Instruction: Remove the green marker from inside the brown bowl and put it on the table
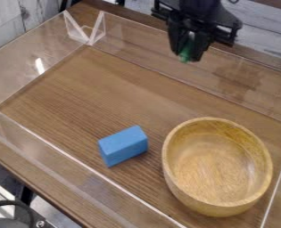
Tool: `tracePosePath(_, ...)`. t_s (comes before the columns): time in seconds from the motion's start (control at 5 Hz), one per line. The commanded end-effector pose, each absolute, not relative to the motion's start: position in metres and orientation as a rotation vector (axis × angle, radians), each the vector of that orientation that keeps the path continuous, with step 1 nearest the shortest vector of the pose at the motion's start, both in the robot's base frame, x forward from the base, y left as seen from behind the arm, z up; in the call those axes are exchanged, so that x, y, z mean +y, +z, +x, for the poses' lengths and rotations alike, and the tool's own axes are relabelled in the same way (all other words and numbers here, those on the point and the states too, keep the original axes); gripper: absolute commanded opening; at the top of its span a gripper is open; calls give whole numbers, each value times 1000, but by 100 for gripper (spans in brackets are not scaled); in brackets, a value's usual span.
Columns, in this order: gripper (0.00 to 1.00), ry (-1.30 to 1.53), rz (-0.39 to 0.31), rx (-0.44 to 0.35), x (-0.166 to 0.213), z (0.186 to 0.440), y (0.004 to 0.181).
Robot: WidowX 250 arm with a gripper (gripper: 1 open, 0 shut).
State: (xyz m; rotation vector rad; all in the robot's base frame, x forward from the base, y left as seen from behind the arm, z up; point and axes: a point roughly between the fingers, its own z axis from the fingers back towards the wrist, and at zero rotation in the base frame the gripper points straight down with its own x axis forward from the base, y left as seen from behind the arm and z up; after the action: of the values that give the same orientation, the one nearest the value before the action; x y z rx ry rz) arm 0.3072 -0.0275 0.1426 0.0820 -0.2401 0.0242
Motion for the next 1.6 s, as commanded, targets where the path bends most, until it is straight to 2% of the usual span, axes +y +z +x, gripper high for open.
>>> tracePosePath(0.0, 0, 47, 96, -314, -20, 322, 162)
tracePosePath(1.4, 0, 100, 217, -354, -17, 335, 152)
